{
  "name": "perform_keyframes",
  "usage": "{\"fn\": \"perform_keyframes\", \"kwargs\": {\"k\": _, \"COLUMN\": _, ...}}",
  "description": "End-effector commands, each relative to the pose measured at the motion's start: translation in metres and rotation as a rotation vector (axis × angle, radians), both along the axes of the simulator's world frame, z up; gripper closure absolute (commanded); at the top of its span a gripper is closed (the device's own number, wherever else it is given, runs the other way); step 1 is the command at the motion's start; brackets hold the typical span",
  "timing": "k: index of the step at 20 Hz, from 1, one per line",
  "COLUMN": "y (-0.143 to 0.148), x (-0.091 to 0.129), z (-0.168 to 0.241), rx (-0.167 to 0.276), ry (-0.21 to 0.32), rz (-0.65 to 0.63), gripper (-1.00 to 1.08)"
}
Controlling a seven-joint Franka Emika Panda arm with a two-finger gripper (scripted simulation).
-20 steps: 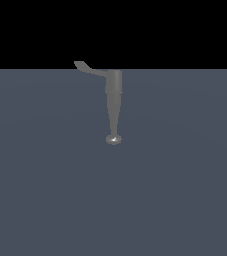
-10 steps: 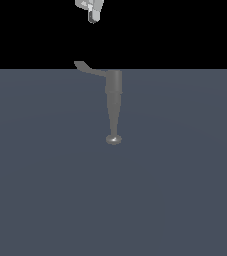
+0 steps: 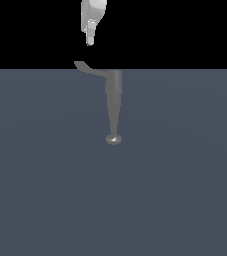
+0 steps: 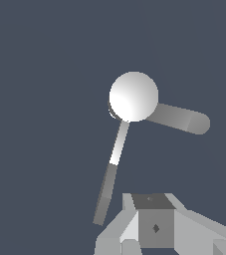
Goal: Turn on the faucet by rotating a designated handle.
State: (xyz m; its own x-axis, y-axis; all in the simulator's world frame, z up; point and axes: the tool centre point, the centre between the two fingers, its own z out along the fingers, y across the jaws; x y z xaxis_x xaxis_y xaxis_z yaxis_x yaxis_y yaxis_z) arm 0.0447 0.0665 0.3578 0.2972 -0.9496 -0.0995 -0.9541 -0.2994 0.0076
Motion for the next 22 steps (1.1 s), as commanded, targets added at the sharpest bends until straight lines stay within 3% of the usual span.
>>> {"fn": "perform_keyframes", "kwargs": {"k": 1, "y": 0.006, "x": 0.013, "z": -0.011, "rx": -0.017, "ry": 0.0, "rz": -0.063, "gripper": 1.08}}
{"fn": "perform_keyframes", "kwargs": {"k": 11, "y": 0.027, "x": 0.047, "z": -0.046, "rx": -0.077, "ry": -0.013, "rz": -0.242, "gripper": 1.08}}
{"fn": "perform_keyframes", "kwargs": {"k": 22, "y": 0.034, "x": 0.058, "z": -0.058, "rx": -0.098, "ry": -0.023, "rz": -0.299, "gripper": 1.08}}
